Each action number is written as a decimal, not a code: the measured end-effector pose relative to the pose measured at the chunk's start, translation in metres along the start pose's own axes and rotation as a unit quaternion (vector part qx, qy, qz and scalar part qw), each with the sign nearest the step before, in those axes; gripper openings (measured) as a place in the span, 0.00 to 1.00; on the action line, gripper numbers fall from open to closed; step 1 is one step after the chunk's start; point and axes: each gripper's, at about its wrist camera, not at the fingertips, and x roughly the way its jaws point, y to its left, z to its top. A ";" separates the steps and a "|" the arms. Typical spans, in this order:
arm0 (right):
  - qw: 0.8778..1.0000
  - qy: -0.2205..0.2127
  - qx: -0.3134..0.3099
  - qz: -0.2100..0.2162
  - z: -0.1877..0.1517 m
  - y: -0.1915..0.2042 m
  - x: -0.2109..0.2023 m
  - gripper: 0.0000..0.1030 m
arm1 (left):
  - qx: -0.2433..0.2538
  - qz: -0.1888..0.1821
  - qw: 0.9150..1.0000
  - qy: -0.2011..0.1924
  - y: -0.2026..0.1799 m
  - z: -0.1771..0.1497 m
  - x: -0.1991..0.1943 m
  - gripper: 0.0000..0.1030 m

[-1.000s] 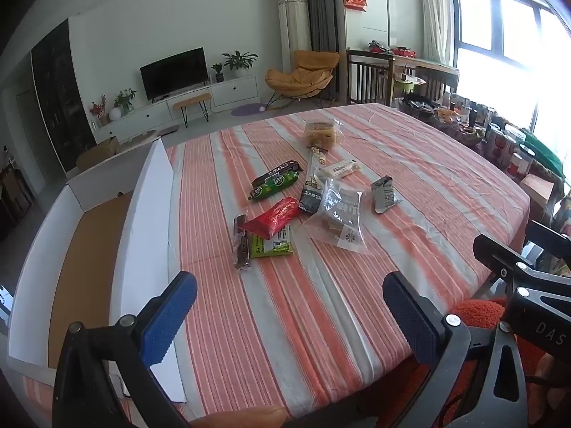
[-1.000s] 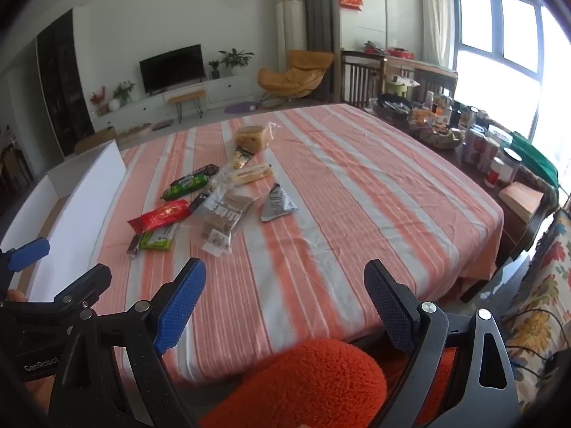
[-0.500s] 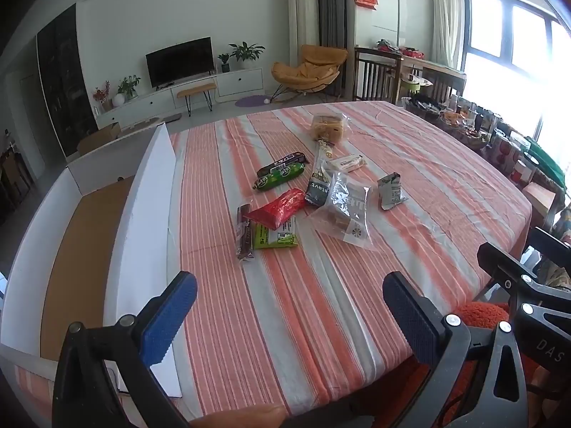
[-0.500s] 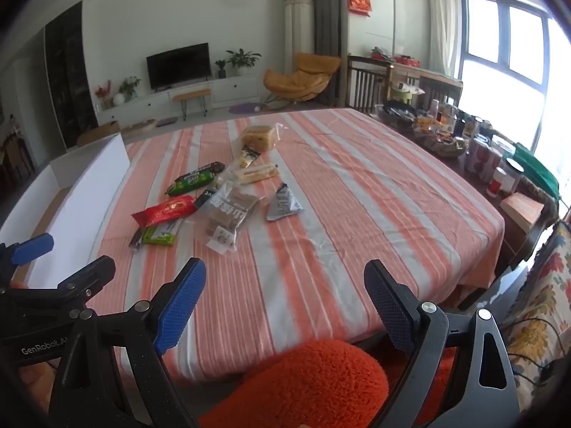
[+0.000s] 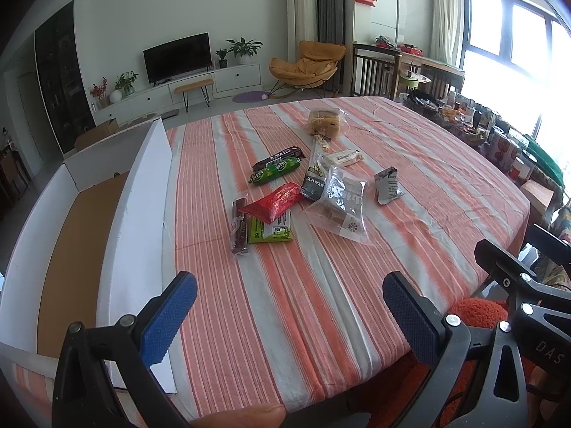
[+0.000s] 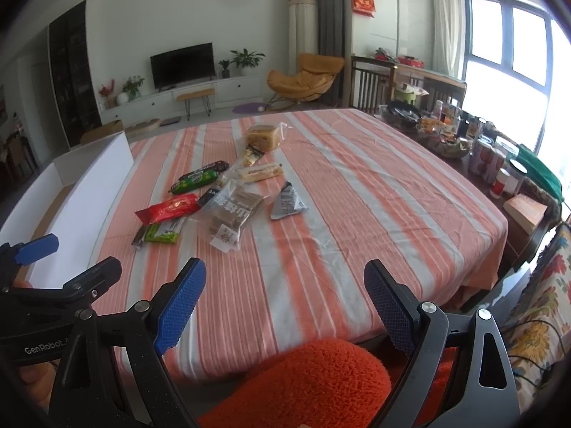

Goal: Organize snacks

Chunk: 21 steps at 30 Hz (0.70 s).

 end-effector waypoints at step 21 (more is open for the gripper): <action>1.000 0.005 -0.005 0.005 -0.001 0.005 0.004 0.90 | -0.007 -0.006 1.000 0.010 0.004 -0.002 0.004 1.00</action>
